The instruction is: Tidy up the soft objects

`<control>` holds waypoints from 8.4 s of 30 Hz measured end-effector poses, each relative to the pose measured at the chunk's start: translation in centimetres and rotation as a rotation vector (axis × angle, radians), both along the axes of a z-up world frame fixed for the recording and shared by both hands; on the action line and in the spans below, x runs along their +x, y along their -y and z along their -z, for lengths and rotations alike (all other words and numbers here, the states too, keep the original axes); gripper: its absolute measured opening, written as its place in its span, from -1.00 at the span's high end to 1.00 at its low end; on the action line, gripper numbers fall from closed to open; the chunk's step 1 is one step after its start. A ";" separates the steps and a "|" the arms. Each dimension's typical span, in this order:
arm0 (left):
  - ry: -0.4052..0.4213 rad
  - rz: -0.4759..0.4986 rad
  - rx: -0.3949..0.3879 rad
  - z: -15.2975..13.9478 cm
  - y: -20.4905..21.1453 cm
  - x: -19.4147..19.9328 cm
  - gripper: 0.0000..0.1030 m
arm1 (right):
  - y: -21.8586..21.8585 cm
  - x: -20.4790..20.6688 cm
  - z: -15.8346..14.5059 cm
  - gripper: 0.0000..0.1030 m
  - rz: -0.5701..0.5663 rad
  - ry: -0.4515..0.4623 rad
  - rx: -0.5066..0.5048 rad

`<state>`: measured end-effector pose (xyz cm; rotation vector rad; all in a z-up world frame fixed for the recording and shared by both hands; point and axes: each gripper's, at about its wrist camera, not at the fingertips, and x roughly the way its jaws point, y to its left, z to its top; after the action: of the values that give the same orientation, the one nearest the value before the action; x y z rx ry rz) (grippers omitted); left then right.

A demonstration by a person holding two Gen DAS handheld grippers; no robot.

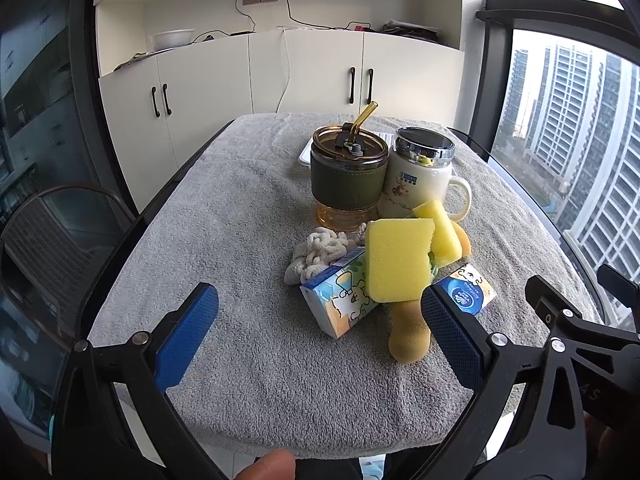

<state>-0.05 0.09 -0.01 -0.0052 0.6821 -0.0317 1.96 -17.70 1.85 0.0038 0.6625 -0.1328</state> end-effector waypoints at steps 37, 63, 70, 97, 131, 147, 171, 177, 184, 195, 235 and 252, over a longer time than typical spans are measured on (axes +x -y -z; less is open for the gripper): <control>0.002 -0.006 0.006 0.1 -0.1 0.2 -1.00 | -0.1 0.1 0.0 -1.00 -0.001 -0.002 -0.001; -0.035 0.032 -0.010 2.0 -1.4 0.8 -1.00 | 0.4 0.6 1.1 -1.00 -0.025 -0.021 -0.002; -0.137 0.090 -0.045 6.1 -3.5 1.3 -1.00 | 1.2 0.8 2.9 -1.00 -0.100 -0.069 0.049; -0.206 0.327 -0.111 8.7 -1.1 7.2 -0.55 | -0.5 8.4 8.3 -0.83 -0.357 -0.243 0.123; -0.077 0.359 -0.263 6.9 -2.1 6.1 0.61 | 0.2 7.7 8.0 -0.45 -0.386 -0.166 0.106; 0.034 0.340 -0.190 3.6 -3.5 3.2 0.60 | 0.8 5.7 5.1 -0.45 -0.350 -0.123 0.087; 0.140 0.364 0.016 -5.8 -7.0 22.0 0.59 | 7.9 19.4 -3.7 -0.45 -0.341 0.002 0.008; 0.031 0.509 0.005 -3.8 -4.6 29.6 0.59 | 7.6 26.0 -3.0 -0.45 -0.423 -0.066 0.009; -0.107 0.610 -0.004 0.4 -1.2 36.2 0.59 | 6.8 34.2 -0.9 -0.45 -0.520 -0.160 0.033; -0.212 0.677 0.055 4.4 1.1 39.1 0.58 | 3.7 40.2 4.4 -0.45 -0.644 -0.299 -0.013; -0.204 0.554 0.002 4.1 -0.7 38.6 -0.12 | 3.3 40.3 5.1 -0.87 -0.590 -0.278 -0.072; -0.119 0.484 -0.040 0.8 -3.8 36.4 -0.12 | 6.4 37.5 1.1 -0.87 -0.509 -0.200 -0.024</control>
<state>36.38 3.93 -0.82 0.1202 0.7886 -0.5137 39.51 -24.07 0.70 -0.2023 0.8420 0.3535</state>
